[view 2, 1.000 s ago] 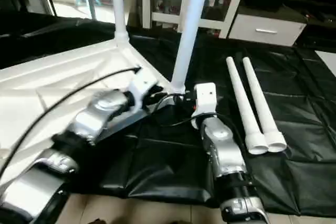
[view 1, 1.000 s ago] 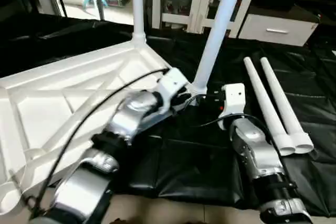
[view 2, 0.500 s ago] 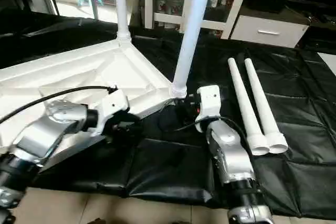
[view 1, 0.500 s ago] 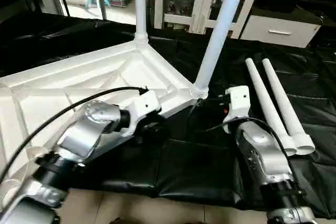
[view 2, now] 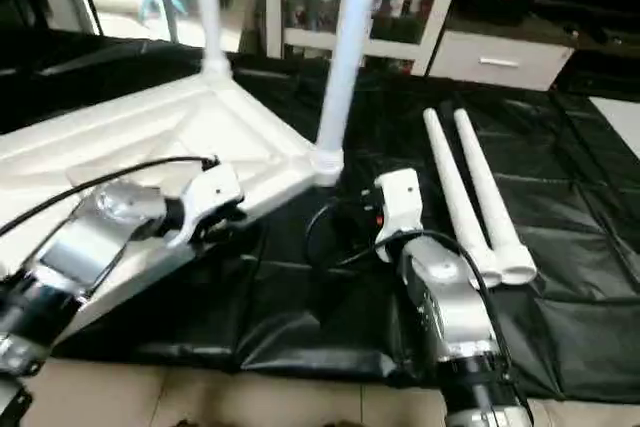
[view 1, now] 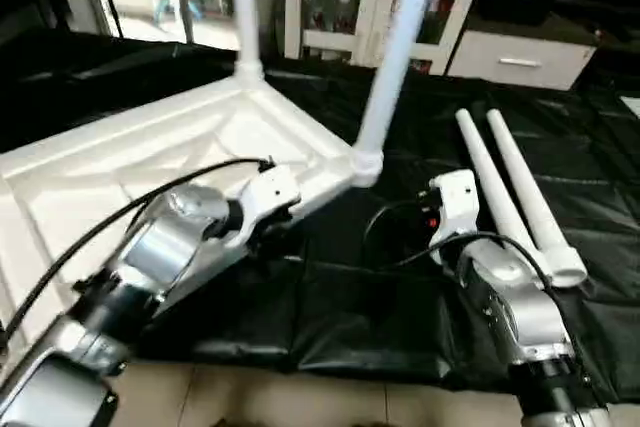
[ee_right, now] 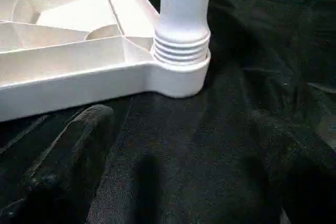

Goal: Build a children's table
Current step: Rotate table base

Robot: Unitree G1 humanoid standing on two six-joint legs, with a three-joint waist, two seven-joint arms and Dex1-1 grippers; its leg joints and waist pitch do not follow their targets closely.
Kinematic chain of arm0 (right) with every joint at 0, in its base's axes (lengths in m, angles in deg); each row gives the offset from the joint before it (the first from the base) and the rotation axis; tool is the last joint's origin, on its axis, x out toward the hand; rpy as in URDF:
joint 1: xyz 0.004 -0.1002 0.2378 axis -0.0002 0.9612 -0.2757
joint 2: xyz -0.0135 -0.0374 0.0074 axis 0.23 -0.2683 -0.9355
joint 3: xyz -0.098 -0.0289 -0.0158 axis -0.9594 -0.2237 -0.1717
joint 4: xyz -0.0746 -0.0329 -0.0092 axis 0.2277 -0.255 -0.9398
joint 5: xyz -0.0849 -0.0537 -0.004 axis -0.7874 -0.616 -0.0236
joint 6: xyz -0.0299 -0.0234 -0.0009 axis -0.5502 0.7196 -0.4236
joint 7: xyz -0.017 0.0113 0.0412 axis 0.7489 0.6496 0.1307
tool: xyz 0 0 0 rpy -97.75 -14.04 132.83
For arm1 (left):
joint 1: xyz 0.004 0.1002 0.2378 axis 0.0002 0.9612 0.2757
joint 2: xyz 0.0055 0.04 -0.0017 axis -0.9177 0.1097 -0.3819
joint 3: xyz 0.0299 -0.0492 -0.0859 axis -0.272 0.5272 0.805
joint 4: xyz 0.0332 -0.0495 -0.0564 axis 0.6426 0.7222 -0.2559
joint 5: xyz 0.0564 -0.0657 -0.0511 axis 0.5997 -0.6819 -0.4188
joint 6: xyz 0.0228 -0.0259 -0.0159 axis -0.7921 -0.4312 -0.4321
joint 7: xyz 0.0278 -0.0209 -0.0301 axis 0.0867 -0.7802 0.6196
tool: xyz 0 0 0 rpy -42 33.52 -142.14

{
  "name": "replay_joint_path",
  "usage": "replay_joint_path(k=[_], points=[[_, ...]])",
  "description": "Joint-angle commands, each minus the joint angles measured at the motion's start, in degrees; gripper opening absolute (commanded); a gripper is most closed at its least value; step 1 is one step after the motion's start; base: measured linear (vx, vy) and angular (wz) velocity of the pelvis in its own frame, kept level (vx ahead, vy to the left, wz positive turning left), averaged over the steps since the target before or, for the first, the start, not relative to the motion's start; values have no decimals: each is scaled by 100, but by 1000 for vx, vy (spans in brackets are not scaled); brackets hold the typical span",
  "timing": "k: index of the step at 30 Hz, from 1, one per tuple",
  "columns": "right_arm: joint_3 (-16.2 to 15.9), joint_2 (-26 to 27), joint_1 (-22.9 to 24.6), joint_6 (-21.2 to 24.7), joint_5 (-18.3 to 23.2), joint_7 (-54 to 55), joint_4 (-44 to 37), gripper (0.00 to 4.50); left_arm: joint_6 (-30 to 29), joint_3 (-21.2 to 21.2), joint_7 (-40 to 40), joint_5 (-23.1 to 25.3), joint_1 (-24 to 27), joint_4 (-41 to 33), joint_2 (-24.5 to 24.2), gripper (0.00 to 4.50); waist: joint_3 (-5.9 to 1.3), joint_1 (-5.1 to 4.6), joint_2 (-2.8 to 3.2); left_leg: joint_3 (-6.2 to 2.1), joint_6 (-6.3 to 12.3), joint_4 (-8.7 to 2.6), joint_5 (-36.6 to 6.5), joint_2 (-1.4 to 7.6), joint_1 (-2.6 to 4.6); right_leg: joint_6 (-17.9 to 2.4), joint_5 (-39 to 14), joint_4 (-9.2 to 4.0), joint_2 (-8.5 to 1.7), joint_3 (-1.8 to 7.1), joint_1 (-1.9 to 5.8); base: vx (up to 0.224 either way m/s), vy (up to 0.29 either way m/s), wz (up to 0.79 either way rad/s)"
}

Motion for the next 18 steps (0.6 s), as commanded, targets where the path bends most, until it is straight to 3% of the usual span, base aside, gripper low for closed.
replay_joint_path(k=[1,2,6,7,9,10,11,12,16,18], points=[[27,-47,29,77,14,10,-113,433,83,-82,377,248,-97,480,97,179,-347,13,30,-7,-38,-462,-1202,77,-17,-578,-2162,-462,-276,278,299,0,0,0],[39,-47,13,62,4,20,-85,433,433,-126,805,426,-324,1061,273,179,-350,12,32,-8,-26,-457,-1188,71,-25,-571,-2157,-467,-274,274,300,0,0,0],[53,-42,0,70,-5,29,-76,433,892,-132,1275,612,-581,1737,466,179,-365,19,8,-25,19,-452,-1182,58,-51,-463,-2234,-490,-273,259,317,0,0,0],[57,-43,-5,74,-12,31,-70,433,1244,-147,1663,746,-784,2240,591,179,-382,14,-1,-35,23,-449,-1077,63,-77,-466,-2093,-462,-279,258,342,0,0,0],[58,-42,-8,78,-15,33,-69,433,1369,-143,1786,782,-851,2408,635,179,-396,17,-18,-24,70,-428,-988,49,-68,-481,-1944,-457,-272,259,332,0,0,0],[61,-43,-12,68,-25,38,-47,433,1857,-76,2345,855,-1094,2935,815,179,-391,12,-13,-29,101,-429,-919,52,-87,-533,-1814,-445,-266,256,342,0,0,0],[61,-41,-14,66,-29,43,-42,433,2105,-27,2651,885,-1222,3192,904,179,-418,25,-17,-19,119,-410,-882,65,-43,-603,-1635,-420,-276,260,329,0,0,0],[61,-39,-15,65,-32,47,-38,433,2321,18,2928,909,-1334,3406,981,179,-411,21,-14,-24,163,-402,-819,46,-82,-624,-1521,-419,-254,257,346,0,0,0],[58,-33,-14,72,-37,56,-47,433,2723,237,3476,849,-1569,3816,1157,179,-445,43,-4,-11,314,-368,-360,71,-52,-1002,-614,-302,-265,264,362,0,0,0],[56,-28,-7,76,-43,67,-69,433,2963,564,3807,648,-1704,3889,1294,179,-470,67,-13,-4,436,-341,-58,76,-38,-1289,-15,-224,-271,271,386,25,5,1]])
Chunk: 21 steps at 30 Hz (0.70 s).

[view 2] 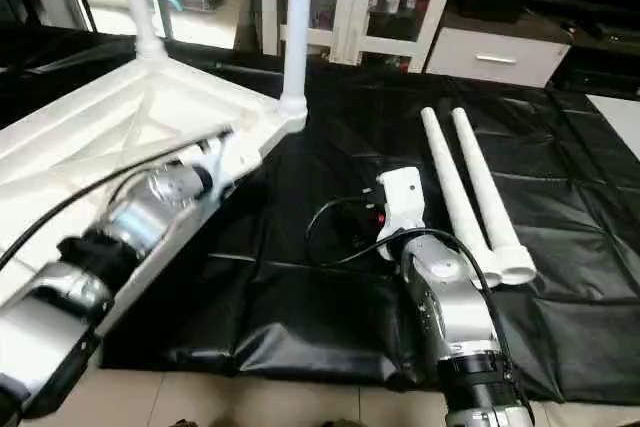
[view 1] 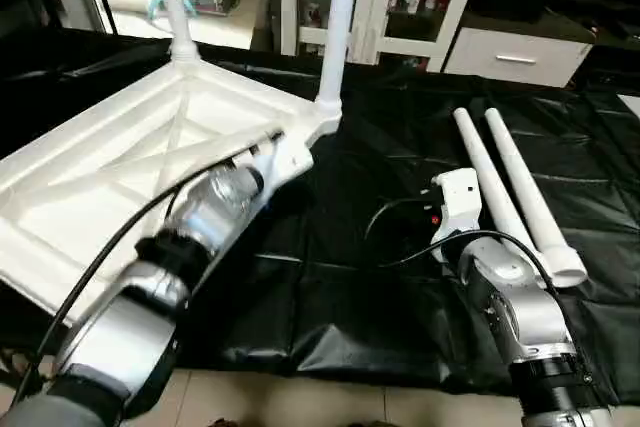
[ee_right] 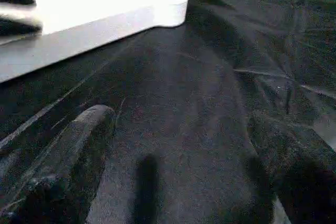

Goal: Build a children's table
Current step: Rotate table base

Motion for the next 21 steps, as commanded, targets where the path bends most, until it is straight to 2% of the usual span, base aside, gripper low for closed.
replay_joint_path(k=[1,2,5,9,11,13,15,16,18,19,20,21], points=[[35,-24,15,79,-12,23,-85,433,234,427,289,-336,-182,6,160,179,-460,56,18,12,431,-337,-37,67,3,-1329,59,-198,-271,286,411,0,0,0],[40,-18,22,81,-11,31,-99,433,232,677,269,-564,-202,-89,213,179,-454,73,-1,24,476,-334,-67,66,3,-1426,96,-194,-284,286,421,0,0,0],[44,-3,55,91,-9,35,-145,433,190,1037,-196,-1091,-215,-179,251,179,-430,132,6,41,484,-351,-290,72,26,-1371,-292,-241,-292,283,405,0,0,0],[13,-32,121,123,28,-45,-256,433,-223,1024,-1199,-1335,87,-726,-16,179,-402,146,12,38,312,-386,-533,93,33,-1240,-697,-273,-303,287,391,0,0,0],[-28,-112,175,145,92,-236,-375,433,-800,959,-1883,-1480,394,-1344,-363,179,-386,127,18,23,207,-415,-622,113,8,-1165,-878,-266,-319,296,414,0,0,0],[-48,-156,212,171,146,-356,-458,433,-966,941,-2130,-1540,535,-1621,-531,179,-388,114,46,32,137,-418,-726,116,52,-1107,-978,-280,-296,297,370,0,0,0],[-136,-291,304,243,294,-723,-684,433,-1336,835,-2690,-1606,784,-2094,-1049,179,-382,120,54,29,83,-429,-829,123,65,-1077,-1050,-287,-301,300,365,0,0,0],[-181,-348,351,266,347,-872,-787,433,-1488,780,-2963,-1629,903,-2322,-1284,179,-370,115,54,18,65,-446,-857,132,42,-1039,-1072,-278,-295,303,372,0,0,0],[-275,-442,449,318,436,-1131,-977,433,-1667,636,-3519,-1556,1110,-2684,-1818,179,-376,116,84,12,10,-448,-849,144,78,-1038,-975,-258,-296,304,349,0,0,0],[-319,-476,488,323,448,-1219,-1039,433,-1732,572,-3733,-1487,1186,-2810,-2042,179,-366,95,73,24,17,-456,-836,137,56,-1029,-927,-254,-275,313,355,0,0,0],[-319,-476,488,323,448,-1219,-1039,433,-1732,572,-3733,-1487,1186,-2810,-2042,179,-363,93,91,24,-7,-457,-810,131,68,-1050,-870,-242,-267,312,342,0,0,0],[-360,-506,527,321,447,-1302,-1097,433,-1849,483,-3979,-1379,1295,-3015,-2304,179,-354,88,81,26,-20,-459,-808,118,55,-1053,-882,-252,-262,311,346,0,0,0]])
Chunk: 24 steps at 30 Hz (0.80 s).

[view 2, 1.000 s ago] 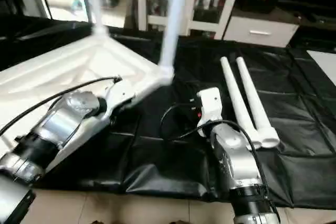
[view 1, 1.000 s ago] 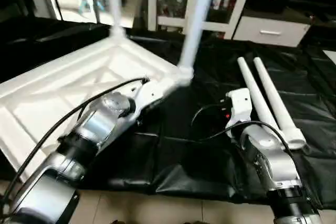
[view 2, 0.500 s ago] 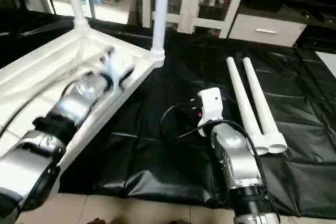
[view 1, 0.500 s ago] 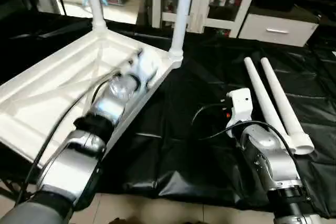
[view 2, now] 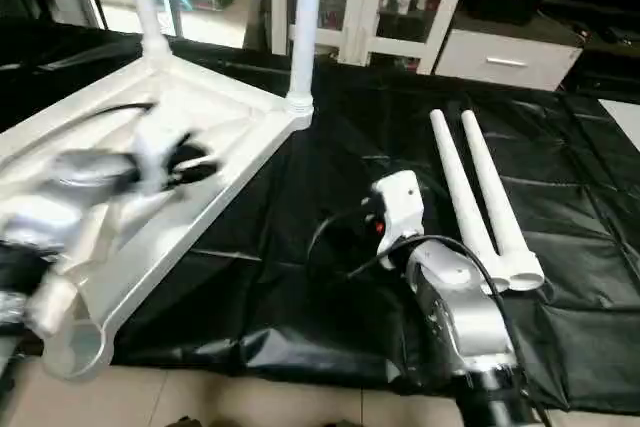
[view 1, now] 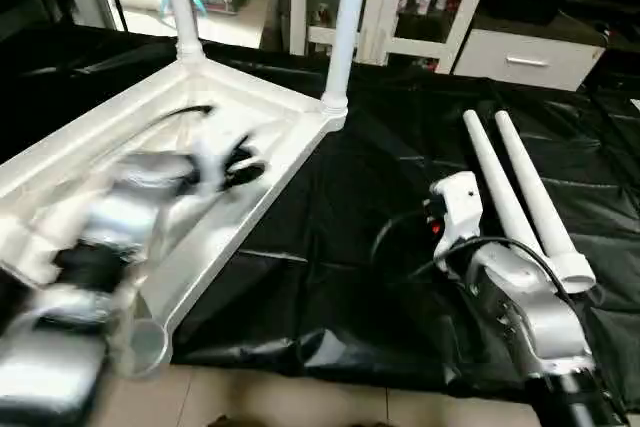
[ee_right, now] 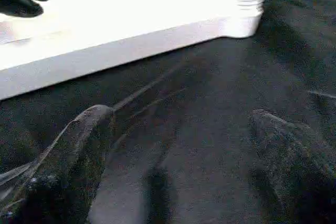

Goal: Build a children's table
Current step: Rotate table base

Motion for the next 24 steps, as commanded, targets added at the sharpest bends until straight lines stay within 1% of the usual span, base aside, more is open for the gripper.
replay_joint_path(k=[1,2,3,4,5,6,7,9,11,13,15,18,21,22,24], points=[[-45,-52,35,72,58,-116,-150,433,-128,-184,-308,117,59,-282,-51,179,-355,-26,94,14,-35,-468,-865,130,45,-1055,-940,-284,-276,304,337,0,0,0],[-89,-71,77,72,54,-178,-203,433,-249,-295,-540,259,183,-472,-349,179,-342,-8,112,17,-85,-479,-1006,133,75,-1032,-1103,-312,-279,305,312,0,0,0],[-110,-85,112,102,82,-222,-267,433,-401,-386,-670,348,294,-679,-597,179,-342,-17,108,12,-106,-484,-1060,136,64,-1022,-1152,-302,-284,309,324,0,0,0],[-111,-89,122,122,100,-233,-291,433,-464,-404,-687,350,321,-742,-656,179,-328,-20,110,2,-136,-504,-1152,139,48,-956,-1294,-318,-283,312,333,0,0,0],[-118,-105,143,132,106,-244,-326,433,-555,-490,-802,363,411,-889,-800,179,-326,-23,116,1,-167,-504,-1222,131,64,-924,-1391,-332,-283,315,318,0,0,0],[-119,-107,144,131,106,-245,-328,433,-558,-498,-813,366,418,-898,-811,179,-333,-17,117,-3,-181,-504,-1230,131,68,-926,-1408,-332,-287,314,320,0,0,0],[-132,-124,156,123,101,-254,-344,433,-594,-597,-929,422,489,-987,-928,179,-328,-19,110,-5,-195,-508,-1256,129,62,-907,-1462,-342,-287,314,319,0,0,0],[-136,-139,169,131,100,-267,-373,433,-575,-689,-968,536,529,-1008,-1003,179,-322,-17,115,-5,-196,-507,-1259,123,57,-891,-1498,-347,-283,316,313,0,0,0],[-139,-149,187,124,96,-279,-390,433,-573,-727,-962,610,555,-1004,-1012,179,-333,-15,110,-12,-200,-502,-1243,116,44,-849,-1534,-350,-288,314,331,0,0,0],[-138,-158,206,118,89,-299,-405,433,-611,-772,-980,704,604,-1043,-1004,179,-330,-23,102,-18,-197,-505,-1259,116,32,-821,-1611,-356,-291,313,335,0,0,0],[-138,-164,215,115,78,-305,-410,433,-674,-823,-983,726,641,-1092,-966,179,-332,-20,107,-20,-194,-502,-1265,121,37,-814,-1661,-364,-297,317,329,0,0,0],[-137,-166,215,116,69,-304,-411,433,-719,-880,-987,716,658,-1133,-897,179,-335,-24,106,-17,-191,-499,-1244,115,37,-831,-1606,-356,-281,313,321,0,0,0],[-134,-168,208,105,55,-289,-408,433,-772,-938,-962,642,626,-1109,-599,179,-349,-20,108,-11,-180,-484,-1140,114,37,-901,-1411,-340,-277,313,325,0,0,0],[-130,-168,205,97,45,-287,-405,433,-827,-885,-943,529,571,-1067,-384,179,-351,-10,110,-1,-170,-478,-1137,112,51,-932,-1367,-336,-276,316,318,0,0,0],[-123,-170,195,84,32,-285,-383,433,-848,-805,-861,427,476,-978,-133,179,-360,18,106,8,-154,-464,-1092,106,57,-969,-1290,-336,-278,316,319,0,0,0]])
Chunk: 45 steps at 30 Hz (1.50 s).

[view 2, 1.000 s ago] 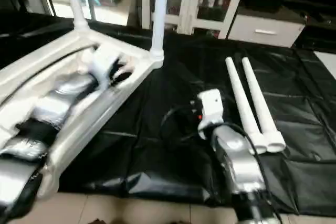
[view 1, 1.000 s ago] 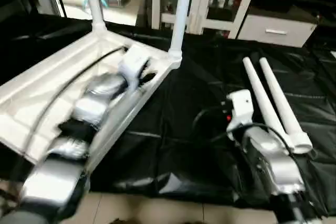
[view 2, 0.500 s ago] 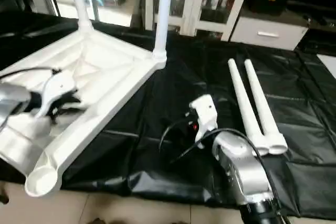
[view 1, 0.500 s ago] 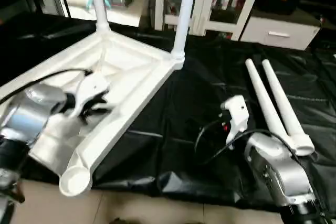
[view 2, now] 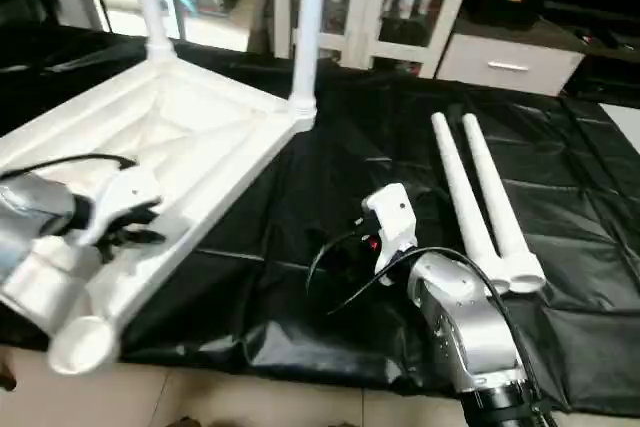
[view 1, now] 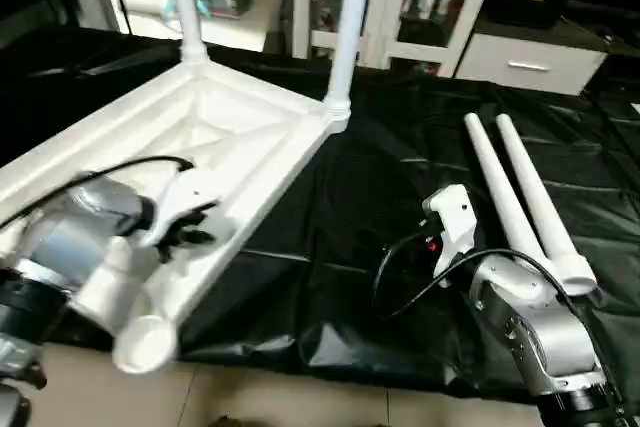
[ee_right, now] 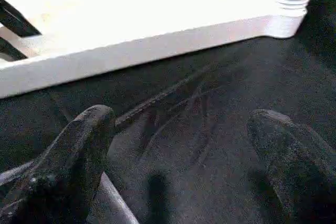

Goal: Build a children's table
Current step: Rotate table base

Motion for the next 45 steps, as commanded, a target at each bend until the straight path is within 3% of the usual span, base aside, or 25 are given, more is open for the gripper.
replay_joint_path(k=[1,5,7,8,11,12,15,18,19,20,21,23,24,25,26,27,28,30,31,32,36,38,40,42,45], points=[[29,-51,1,1,-16,10,-92,433,-34,14,71,-243,-191,45,325,179,-365,-19,117,20,-136,-462,-1058,112,67,-1047,-1117,-335,-268,311,277,0,0,0],[47,-57,-12,-28,-41,54,-64,433,108,213,404,-390,-467,412,833,179,-370,4,90,10,-88,-454,-1047,94,7,-1001,-1160,-338,-279,306,336,0,0,0],[65,-72,-13,-31,-43,62,-60,433,298,537,1000,-461,-815,991,1411,179,-365,30,86,27,-59,-434,-1093,79,38,-945,-1319,-383,-269,303,300,0,0,0],[67,-76,-20,-29,-42,58,-53,433,363,598,1130,-460,-884,1114,1511,179,-368,77,87,38,-53,-424,-1245,100,97,-948,-1464,-425,-287,305,266,0,0,0],[65,-92,-9,-22,-39,38,-59,433,545,759,1667,-409,-1139,1595,1813,179,-360,95,56,0,-51,-448,-1328,99,20,-819,-1692,-433,-294,284,324,0,0,0],[62,-99,-10,-23,-43,33,-58,433,690,823,1909,-394,-1242,1802,1926,179,-357,70,23,-33,-44,-462,-1252,93,-45,-675,-1761,-428,-287,274,360,0,0,0],[65,-104,-7,-23,-40,30,-59,433,1065,964,2451,-388,-1451,2219,2184,179,-369,36,12,-34,-7,-443,-1156,66,-70,-549,-1861,-453,-286,271,372,0,0,0],[76,-111,-11,-25,-42,44,-70,433,1481,1174,2943,-506,-1718,2569,2588,179,-415,20,29,-23,91,-400,-831,80,-44,-742,-1194,-391,-273,280,368,0,0,0],[76,-111,-11,-25,-42,44,-70,433,1481,1174,2943,-506,-1718,2569,2588,179,-424,24,16,-20,152,-392,-669,82,-66,-875,-884,-349,-280,282,387,0,0,0],[110,-138,-3,-1,-19,53,-129,433,1762,1241,2610,-591,-1789,2564,2585,179,-423,22,54,-22,190,-390,-586,78,-69,-959,-706,-331,-270,281,385,0,0,0],[111,-139,-3,0,-17,53,-132,433,1771,1242,2595,-595,-1789,2561,2582,179,-432,15,38,-22,207,-385,-533,76,-71,-990,-614,-320,-271,278,395,0,0,0],[142,-163,13,22,7,48,-183,433,1961,1265,2190,-705,-1781,2462,2500,179,-425,0,29,-14,263,-379,-458,71,-68,-1086,-441,-307,-269,279,395,0,0,0],[158,-188,53,38,29,27,-238,433,1917,1177,1676,-812,-1605,2055,2289,179,-411,-2,44,-9,244,-397,-601,91,-58,-1108,-644,-317,-293,283,399,0,0,0],[164,-217,102,49,54,-12,-296,433,1668,1051,1071,-947,-1378,1550,2005,179,-411,-4,21,-10,211,-406,-628,112,-46,-1129,-689,-300,-308,286,400,0,0,0],[165,-260,168,80,111,-94,-383,433,1250,773,109,-1153,-943,663,1422,179,-382,-25,26,-12,175,-444,-662,134,-77,-1096,-833,-295,-305,295,407,0,0,0],[164,-265,176,85,121,-107,-395,433,1192,727,-22,-1181,-878,537,1330,179,-398,-10,49,-26,120,-447,-696,154,-33,-1094,-854,-268,-336,300,400,0,0,0],[160,-280,196,99,145,-144,-426,433,1039,609,-354,-1254,-702,201,1080,179,-359,-60,78,2,88,-463,-856,143,-7,-1071,-1024,-299,-293,312,349,0,0,0],[120,-334,249,127,203,-273,-525,433,708,337,-1010,-1417,-239,-648,389,179,-361,-67,95,18,34,-464,-895,150,29,-1101,-988,-273,-268,324,319,0,0,0],[120,-334,249,127,203,-273,-525,433,708,337,-1010,-1417,-239,-648,389,179,-337,-61,99,16,40,-483,-948,146,21,-1085,-1063,-299,-263,325,317,0,0,0],[83,-364,280,147,243,-362,-591,433,772,253,-1183,-1431,-5,-993,99,179,-347,-36,105,19,3,-478,-1083,157,68,-1084,-1167,-300,-271,317,295,0,0,0],[-68,-463,370,208,354,-647,-800,433,1006,57,-1523,-1441,593,-1766,-575,179,-300,-35,99,2,-56,-525,-1381,154,34,-917,-1525,-340,-258,327,300,0,0,0],[-135,-487,388,212,367,-717,-850,433,1026,14,-1679,-1419,764,-1984,-757,179,-306,-26,98,20,-123,-509,-1509,143,99,-883,-1689,-372,-263,342,250,0,0,0],[-183,-493,398,211,361,-729,-881,433,927,-29,-1849,-1340,929,-2254,-964,179,-278,-57,77,-11,-138,-550,-1531,134,1,-755,-1935,-371,-249,343,302,0,0,0],[-189,-493,399,225,362,-728,-896,433,809,-31,-1932,-1303,1006,-2432,-1075,179,-287,-64,72,-11,-158,-538,-1573,126,23,-669,-2129,-393,-256,358,281,0,0,0],[-182,-498,405,239,363,-729,-915,433,702,-39,-2000,-1248,1071,-2595,-1184,179,-292,-64,77,-4,-160,-525,-1459,119,31,-672,-2019,-382,-239,377,264,0,0,0]])
